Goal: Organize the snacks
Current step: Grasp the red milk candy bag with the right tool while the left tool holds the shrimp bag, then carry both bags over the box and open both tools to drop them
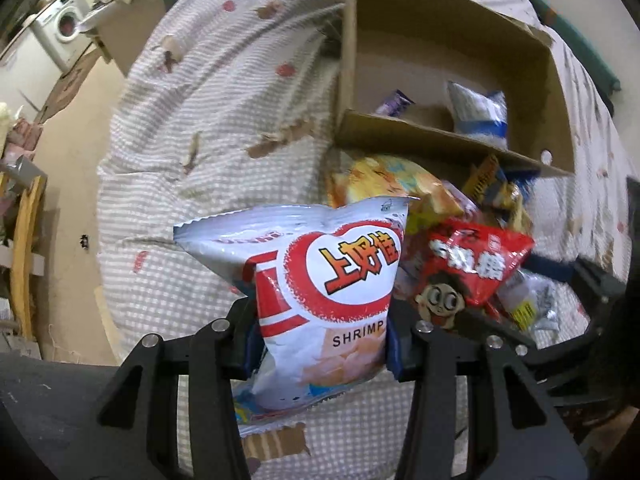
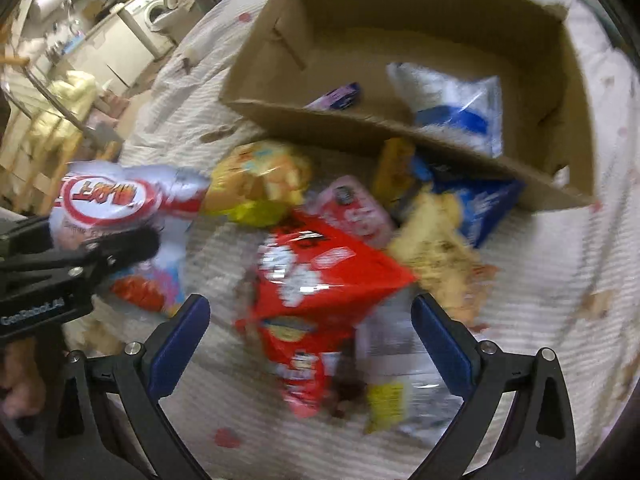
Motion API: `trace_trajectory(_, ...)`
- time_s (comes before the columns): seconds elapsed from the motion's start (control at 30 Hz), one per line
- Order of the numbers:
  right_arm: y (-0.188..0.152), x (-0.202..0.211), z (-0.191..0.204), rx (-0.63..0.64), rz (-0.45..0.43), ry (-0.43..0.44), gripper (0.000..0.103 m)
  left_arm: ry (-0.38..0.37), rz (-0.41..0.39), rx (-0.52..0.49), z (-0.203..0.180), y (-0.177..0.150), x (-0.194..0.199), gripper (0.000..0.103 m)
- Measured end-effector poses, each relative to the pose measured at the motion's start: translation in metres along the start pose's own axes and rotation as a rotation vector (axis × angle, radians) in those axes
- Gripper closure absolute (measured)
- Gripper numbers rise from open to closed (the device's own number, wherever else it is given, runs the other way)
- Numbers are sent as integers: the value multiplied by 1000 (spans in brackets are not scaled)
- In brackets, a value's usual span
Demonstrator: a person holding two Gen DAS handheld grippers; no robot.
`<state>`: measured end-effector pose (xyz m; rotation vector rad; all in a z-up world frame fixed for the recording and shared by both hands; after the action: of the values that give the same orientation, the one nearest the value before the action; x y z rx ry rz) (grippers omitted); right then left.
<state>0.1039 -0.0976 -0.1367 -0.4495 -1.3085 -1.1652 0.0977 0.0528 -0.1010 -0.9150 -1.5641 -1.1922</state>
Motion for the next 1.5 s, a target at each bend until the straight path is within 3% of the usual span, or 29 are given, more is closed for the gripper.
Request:
trace_trajectory(0.13,-4,-25,-7,-117,60,49,4,-3,10,28,7,0,-3,60)
trace_trajectory(0.23,-1,-28,-7,-119,46,18,14,0,8,24,6,-1,-3,60)
trace_trajectory(0.3,0,-30,-7,-121,49,42,34,-2,6,17,3,-1,-3,60)
trace_trajectory(0.47,-4,-25,-10,-131,38,64,50,-4,3,10,-1,-1,-3,60)
trace_trajectory(0.5,-6,-19,-10,-126,31,65,57,-3,0,7,-1,-1,-3,60)
trace_trajectory(0.9,-16,40,-8,-116,-96,31,60,21,-27,-8,0,-2,0,61)
trace_trajectory(1.27,-14,118,-58,-120,-247,-255,60,50,-89,-27,0,2,8,61)
trace_trajectory(1.5,7,149,-78,-108,-321,-312,60,-9,-222,-31,-13,29,48,61)
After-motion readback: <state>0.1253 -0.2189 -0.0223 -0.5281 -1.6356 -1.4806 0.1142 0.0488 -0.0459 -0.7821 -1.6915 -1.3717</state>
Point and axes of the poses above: each gripper's, at about its wrist camera, not at the fingertips, and x roughly against the way its jaws point, z to its left, y to its top, the point moved 8 cm from there along -x, roughly the way its jaws point, and after that the axes turned 10 degrees about x, right-handed, at the moved point
